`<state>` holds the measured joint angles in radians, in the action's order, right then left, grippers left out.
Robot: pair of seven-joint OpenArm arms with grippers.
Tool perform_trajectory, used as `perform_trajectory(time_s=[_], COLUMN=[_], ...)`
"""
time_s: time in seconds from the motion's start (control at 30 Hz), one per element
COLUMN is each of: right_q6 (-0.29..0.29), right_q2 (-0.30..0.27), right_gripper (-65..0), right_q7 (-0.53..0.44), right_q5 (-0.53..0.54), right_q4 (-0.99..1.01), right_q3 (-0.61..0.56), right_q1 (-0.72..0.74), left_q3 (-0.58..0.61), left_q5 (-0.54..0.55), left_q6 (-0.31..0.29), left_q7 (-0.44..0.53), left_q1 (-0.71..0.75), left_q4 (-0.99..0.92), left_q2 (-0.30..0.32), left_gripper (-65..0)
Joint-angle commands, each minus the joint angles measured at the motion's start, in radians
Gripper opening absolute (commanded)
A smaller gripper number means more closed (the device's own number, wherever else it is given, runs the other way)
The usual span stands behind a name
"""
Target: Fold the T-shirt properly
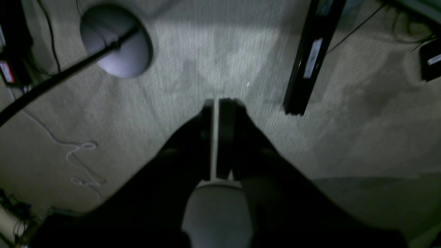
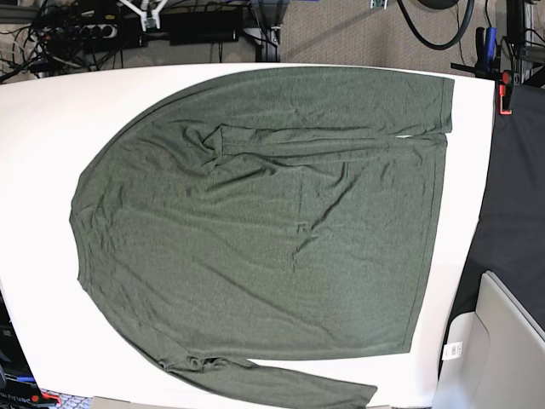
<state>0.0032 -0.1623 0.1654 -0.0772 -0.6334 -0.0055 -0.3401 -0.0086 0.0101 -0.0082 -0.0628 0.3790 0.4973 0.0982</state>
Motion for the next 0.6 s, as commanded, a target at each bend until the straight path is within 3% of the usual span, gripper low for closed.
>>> perform_trajectory(time_s=[0.0, 0.2, 0.37, 0.57], right_q6=[-0.001, -0.001, -0.001, -0.004], right_q2=[-0.021, -0.085, -0.135, -0.187], right_gripper=[-65.0, -65.0, -65.0, -65.0], right_q7=[-0.005, -0.005, -0.005, -0.003], right_q5=[0.000, 0.001, 0.001, 0.003], right_q4=[-0.042, -0.329, -0.576, -0.831], right_q3=[0.000, 0.000, 0.009, 0.011], right_q1=[-0.038, -0.218, -0.360, -0.483], left_q3=[-0.001, -0.008, -0.126, -0.182], left_q5=[0.000, 0.001, 0.035, 0.086], left_q6=[0.001, 0.001, 0.001, 0.001], left_q7=[0.004, 0.004, 0.004, 0.001], left_q1=[0.044, 0.189, 0.285, 0.403], left_q4=[0.033, 0.242, 0.432, 0.679], left_q2=[0.008, 0.028, 0.027, 0.031], left_gripper=[-64.7, -64.7, -64.7, -64.7])
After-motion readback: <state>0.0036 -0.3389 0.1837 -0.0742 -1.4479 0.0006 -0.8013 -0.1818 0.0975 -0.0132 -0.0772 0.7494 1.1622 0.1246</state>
